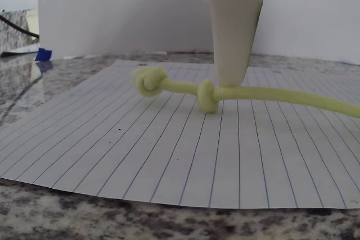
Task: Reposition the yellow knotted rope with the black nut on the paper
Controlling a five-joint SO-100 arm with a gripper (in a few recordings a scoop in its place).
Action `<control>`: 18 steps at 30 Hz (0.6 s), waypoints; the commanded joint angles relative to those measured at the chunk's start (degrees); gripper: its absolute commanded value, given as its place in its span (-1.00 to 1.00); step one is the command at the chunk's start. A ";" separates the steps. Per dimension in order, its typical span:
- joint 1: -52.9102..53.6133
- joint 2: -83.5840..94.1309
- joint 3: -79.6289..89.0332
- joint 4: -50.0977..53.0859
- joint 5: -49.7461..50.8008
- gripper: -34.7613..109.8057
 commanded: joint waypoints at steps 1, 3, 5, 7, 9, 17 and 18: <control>-1.05 1.49 -1.49 1.85 -0.62 -0.52; -1.41 2.02 -1.23 2.81 -0.62 -0.52; -1.76 2.72 -0.70 3.34 -0.62 -0.52; -1.93 3.43 -0.18 3.69 -0.62 -0.52; -1.93 3.96 0.35 3.60 -0.62 -0.52; -1.67 5.45 1.67 3.43 -0.62 -0.52; -1.49 5.45 1.67 2.90 -0.62 -0.52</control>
